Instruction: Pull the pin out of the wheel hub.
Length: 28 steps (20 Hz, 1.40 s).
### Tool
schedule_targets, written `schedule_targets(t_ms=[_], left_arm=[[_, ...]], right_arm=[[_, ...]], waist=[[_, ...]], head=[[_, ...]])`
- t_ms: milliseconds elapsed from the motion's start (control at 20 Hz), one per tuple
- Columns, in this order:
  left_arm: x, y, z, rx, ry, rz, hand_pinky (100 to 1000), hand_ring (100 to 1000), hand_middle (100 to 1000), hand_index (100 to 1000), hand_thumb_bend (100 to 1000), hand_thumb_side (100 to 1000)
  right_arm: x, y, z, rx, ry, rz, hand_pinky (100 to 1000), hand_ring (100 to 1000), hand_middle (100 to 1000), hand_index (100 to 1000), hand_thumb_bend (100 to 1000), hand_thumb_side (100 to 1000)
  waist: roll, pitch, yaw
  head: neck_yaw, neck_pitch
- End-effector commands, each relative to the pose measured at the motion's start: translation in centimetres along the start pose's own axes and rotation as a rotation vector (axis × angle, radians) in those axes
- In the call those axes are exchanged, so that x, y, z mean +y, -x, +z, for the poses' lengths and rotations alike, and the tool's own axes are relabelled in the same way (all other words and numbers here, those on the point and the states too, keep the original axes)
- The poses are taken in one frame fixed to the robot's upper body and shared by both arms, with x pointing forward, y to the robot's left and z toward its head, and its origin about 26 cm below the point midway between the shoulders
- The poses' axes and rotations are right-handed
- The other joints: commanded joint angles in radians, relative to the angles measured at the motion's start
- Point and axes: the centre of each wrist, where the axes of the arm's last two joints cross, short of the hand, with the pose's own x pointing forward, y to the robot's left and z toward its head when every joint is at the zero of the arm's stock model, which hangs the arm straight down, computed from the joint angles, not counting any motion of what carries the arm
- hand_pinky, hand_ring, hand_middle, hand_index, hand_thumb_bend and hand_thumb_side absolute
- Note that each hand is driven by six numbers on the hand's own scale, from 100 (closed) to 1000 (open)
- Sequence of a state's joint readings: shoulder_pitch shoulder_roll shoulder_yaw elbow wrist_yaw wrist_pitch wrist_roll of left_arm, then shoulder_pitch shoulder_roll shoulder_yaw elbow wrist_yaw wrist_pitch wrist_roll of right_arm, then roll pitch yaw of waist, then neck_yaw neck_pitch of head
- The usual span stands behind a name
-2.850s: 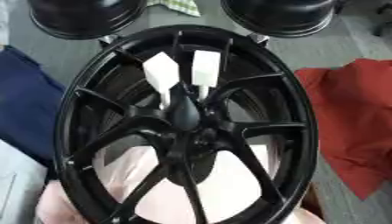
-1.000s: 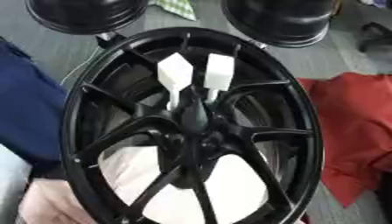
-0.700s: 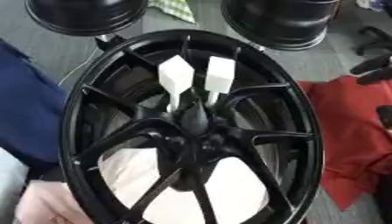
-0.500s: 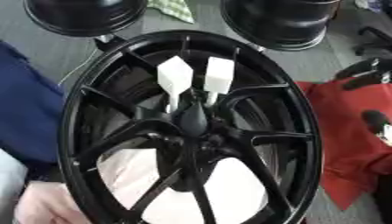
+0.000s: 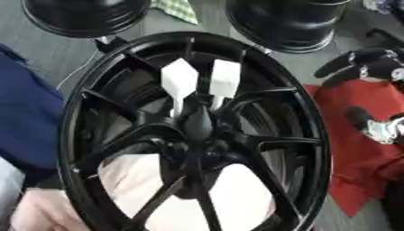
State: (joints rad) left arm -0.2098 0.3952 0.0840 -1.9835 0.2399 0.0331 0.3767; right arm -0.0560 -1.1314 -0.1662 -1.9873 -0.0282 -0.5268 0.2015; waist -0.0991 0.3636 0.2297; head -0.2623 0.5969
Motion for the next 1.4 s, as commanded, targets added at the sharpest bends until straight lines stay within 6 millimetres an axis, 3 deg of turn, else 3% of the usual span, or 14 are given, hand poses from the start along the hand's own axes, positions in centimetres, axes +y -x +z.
schedule_targets(t_ms=[50, 250, 500, 750, 1050, 1400], left_arm=[[0.2, -0.8, -0.4, -0.025, -0.001, -0.006, 678, 498, 545, 698, 536, 445], [0.3, -0.4, 0.1, 0.000, -0.016, -0.003, 679, 498, 545, 699, 536, 445], [0.2, -0.4, 0.1, 0.004, -0.013, 0.004, 680, 499, 546, 699, 535, 445], [-0.1, -0.6, -0.2, -0.001, -0.009, 0.020, 680, 500, 546, 700, 536, 444], [-0.4, -0.6, -0.2, 0.011, -0.012, 0.044, 681, 495, 546, 700, 536, 444], [-0.5, -0.4, -0.2, 0.041, -0.030, 0.061, 681, 493, 546, 701, 535, 445]], right_arm=[[-2.0, -0.6, -0.8, 0.011, -0.004, 0.005, 779, 808, 794, 794, 100, 543], [-2.6, -0.7, -1.7, 0.040, 0.014, -0.004, 776, 809, 796, 797, 100, 549], [-3.2, -0.3, -2.5, 0.105, 0.006, 0.022, 773, 812, 800, 799, 100, 550], [-3.6, -0.2, -3.1, 0.166, 0.034, -0.012, 761, 810, 802, 797, 100, 556], [-3.8, 0.5, -3.4, 0.275, 0.053, -0.021, 756, 812, 805, 797, 100, 569], [-3.6, -0.3, -4.4, 0.313, 0.040, -0.011, 762, 821, 812, 801, 100, 564]], waist=[[0.005, -0.035, 0.004], [0.017, -0.060, -0.003], [0.023, -0.069, -0.001], [0.030, -0.073, 0.028], [0.041, -0.073, 0.057], [0.042, -0.073, 0.073]], head=[[-0.015, 0.004], [-0.022, 0.042], [-0.041, 0.053], [-0.088, 0.060], [-0.122, 0.109], [-0.132, 0.104]])
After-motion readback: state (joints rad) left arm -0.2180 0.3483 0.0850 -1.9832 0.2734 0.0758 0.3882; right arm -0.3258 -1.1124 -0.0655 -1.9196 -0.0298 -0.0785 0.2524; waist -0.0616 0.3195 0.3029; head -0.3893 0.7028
